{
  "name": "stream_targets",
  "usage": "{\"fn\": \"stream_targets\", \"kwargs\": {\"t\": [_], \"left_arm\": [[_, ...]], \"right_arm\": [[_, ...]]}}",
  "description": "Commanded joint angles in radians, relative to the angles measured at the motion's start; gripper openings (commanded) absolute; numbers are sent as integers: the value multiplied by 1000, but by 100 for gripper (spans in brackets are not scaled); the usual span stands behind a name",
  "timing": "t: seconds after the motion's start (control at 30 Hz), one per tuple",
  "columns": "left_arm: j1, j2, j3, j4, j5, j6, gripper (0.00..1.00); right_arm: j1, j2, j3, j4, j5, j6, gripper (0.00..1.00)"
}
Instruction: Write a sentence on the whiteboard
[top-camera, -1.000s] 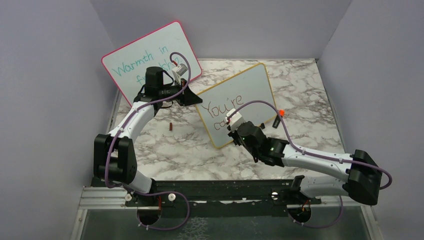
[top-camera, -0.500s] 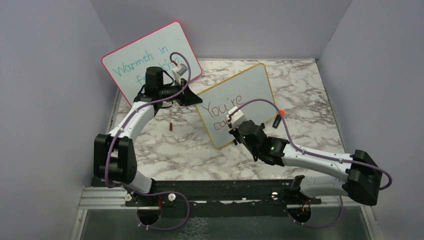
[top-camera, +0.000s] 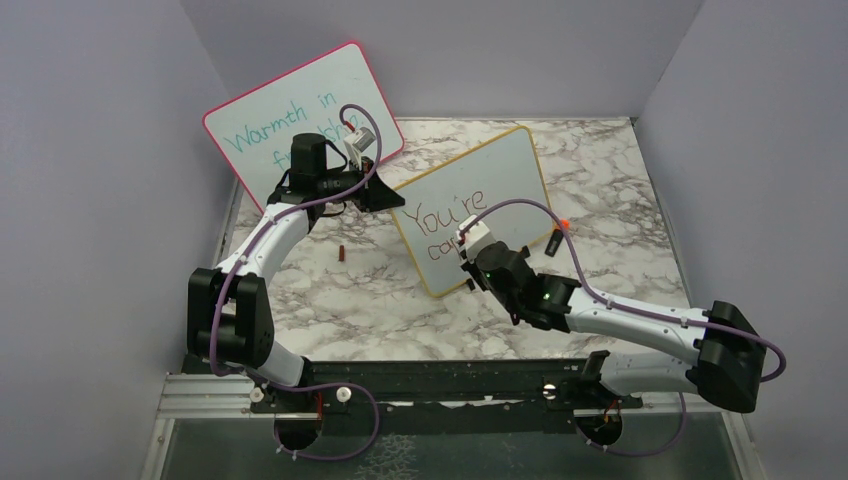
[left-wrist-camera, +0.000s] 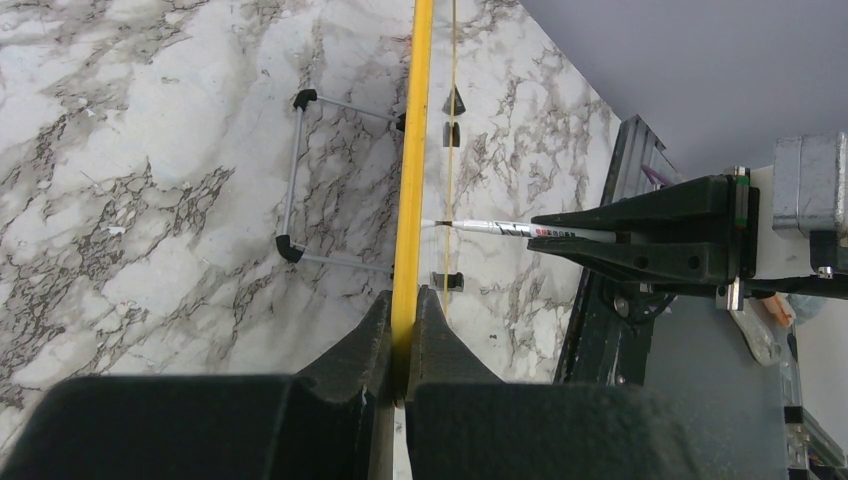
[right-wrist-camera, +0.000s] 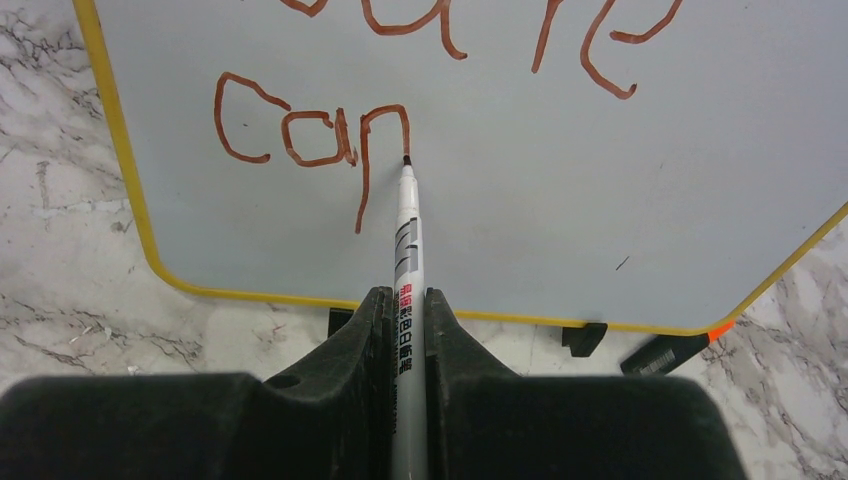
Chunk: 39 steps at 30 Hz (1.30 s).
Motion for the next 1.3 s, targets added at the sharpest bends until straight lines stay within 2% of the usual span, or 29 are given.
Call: {"fn": "stream_targets", "kwargs": {"t": [0.0, 0.57, 1.07, 1.27], "left_arm": [[6, 34, -30, -88, -62, 59, 0], [6, 34, -28, -88, -61, 58, 0], [6, 19, -24, -87, -61, 48, 0], [6, -45, -37, -27, -122, -7, 20]], "right_arm": [[-10, -14, -8, -52, -34, 24, 1], [-10, 16, 17, -52, -152, 9, 1], [-10, -116, -5, -13, 20, -5, 1], [-10, -137, -6, -14, 21, -4, 1]]}}
